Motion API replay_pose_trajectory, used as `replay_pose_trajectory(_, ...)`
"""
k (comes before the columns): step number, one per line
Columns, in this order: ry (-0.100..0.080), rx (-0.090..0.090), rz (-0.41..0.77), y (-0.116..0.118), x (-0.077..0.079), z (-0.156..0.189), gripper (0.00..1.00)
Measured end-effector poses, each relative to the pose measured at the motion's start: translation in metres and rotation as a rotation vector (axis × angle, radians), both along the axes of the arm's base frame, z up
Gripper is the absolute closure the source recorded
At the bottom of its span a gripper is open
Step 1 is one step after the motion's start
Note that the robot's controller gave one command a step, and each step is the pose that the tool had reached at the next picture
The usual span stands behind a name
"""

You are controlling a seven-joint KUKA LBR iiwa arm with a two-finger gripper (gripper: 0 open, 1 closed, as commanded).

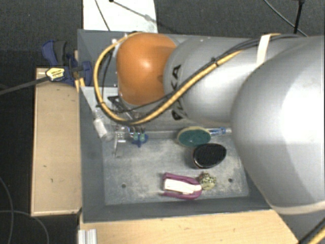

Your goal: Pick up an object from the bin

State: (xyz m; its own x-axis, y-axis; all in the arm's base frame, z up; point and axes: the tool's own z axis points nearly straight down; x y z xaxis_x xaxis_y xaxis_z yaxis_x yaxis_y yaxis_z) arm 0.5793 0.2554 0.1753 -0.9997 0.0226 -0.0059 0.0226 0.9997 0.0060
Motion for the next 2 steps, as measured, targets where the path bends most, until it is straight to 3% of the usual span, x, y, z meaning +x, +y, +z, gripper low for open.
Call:
replay_pose_trajectory(1, 0.005, -0.010, 0.034, -0.086, 0.011, -0.024, 0.00)
replay_pose_trajectory(2, -0.004, -0.002, -0.084, -0.107, 0.009, -0.097, 0.00)
